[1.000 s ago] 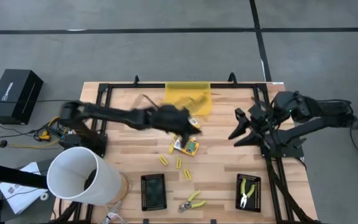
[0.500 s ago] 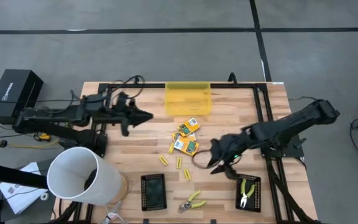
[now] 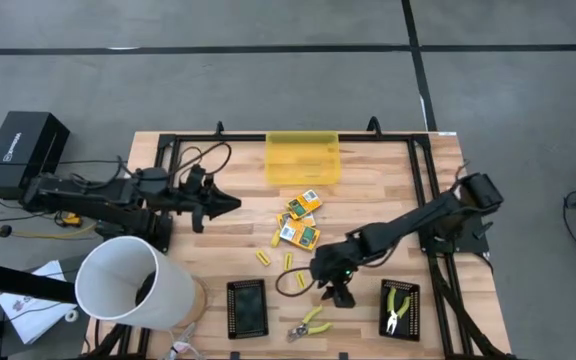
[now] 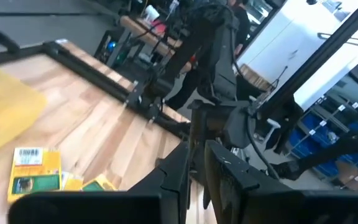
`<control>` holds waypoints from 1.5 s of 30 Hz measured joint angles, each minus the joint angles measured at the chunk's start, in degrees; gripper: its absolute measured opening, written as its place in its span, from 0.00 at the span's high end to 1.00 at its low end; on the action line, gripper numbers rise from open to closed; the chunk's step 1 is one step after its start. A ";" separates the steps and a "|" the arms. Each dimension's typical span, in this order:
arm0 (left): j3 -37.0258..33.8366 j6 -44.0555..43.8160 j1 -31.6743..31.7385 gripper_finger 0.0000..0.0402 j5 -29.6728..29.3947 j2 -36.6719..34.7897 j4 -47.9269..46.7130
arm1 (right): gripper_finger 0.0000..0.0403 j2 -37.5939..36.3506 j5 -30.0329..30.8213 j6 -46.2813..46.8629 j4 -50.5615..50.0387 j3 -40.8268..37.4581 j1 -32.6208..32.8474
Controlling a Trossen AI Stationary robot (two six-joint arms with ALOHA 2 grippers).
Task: Pick & Place School Supplies
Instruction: Put the green hole puncher into the right black bin
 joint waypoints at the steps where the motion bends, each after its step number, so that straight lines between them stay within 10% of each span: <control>1: -0.45 -0.52 -0.10 0.88 0.00 0.00 0.05 | 0.60 0.89 -0.16 -0.13 -0.33 0.30 0.13; 45: -1.92 -0.83 -2.66 0.88 -1.18 0.33 0.55 | 0.58 12.16 -1.73 3.52 7.51 4.14 4.55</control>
